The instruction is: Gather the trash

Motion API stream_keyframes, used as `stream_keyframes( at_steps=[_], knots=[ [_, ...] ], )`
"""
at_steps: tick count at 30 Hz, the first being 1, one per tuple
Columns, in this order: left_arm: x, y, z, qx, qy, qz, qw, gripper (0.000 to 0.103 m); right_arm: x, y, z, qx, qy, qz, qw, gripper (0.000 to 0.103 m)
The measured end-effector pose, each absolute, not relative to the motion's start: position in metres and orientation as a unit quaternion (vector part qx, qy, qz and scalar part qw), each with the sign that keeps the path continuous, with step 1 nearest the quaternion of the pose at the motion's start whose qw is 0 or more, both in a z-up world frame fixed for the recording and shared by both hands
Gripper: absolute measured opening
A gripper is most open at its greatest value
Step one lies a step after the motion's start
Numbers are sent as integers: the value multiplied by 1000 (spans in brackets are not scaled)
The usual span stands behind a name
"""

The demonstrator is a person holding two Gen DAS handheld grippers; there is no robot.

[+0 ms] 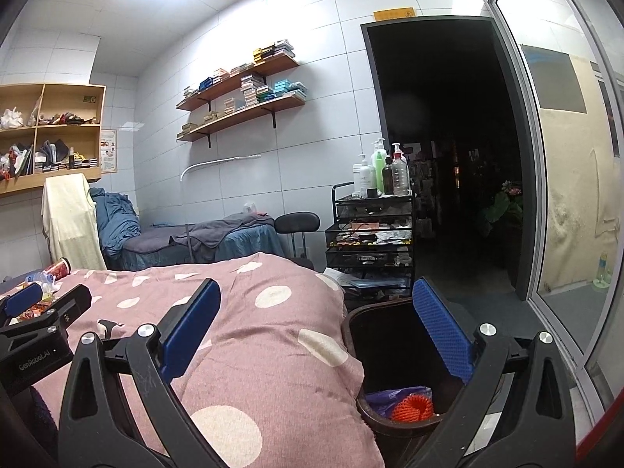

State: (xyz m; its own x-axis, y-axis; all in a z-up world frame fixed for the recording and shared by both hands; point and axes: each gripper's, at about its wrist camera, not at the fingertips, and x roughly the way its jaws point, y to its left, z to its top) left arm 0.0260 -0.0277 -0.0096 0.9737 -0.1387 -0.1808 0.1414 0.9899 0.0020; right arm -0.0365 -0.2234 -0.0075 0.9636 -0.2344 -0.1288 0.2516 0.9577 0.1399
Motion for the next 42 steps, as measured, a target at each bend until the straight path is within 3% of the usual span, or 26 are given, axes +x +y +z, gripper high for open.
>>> stream_keyframes(
  at_steps=[42],
  knots=[
    [18,-29,-6,9,85,-72,994,98,-33,-227,-6,85,62,-120,987,98]
  ],
)
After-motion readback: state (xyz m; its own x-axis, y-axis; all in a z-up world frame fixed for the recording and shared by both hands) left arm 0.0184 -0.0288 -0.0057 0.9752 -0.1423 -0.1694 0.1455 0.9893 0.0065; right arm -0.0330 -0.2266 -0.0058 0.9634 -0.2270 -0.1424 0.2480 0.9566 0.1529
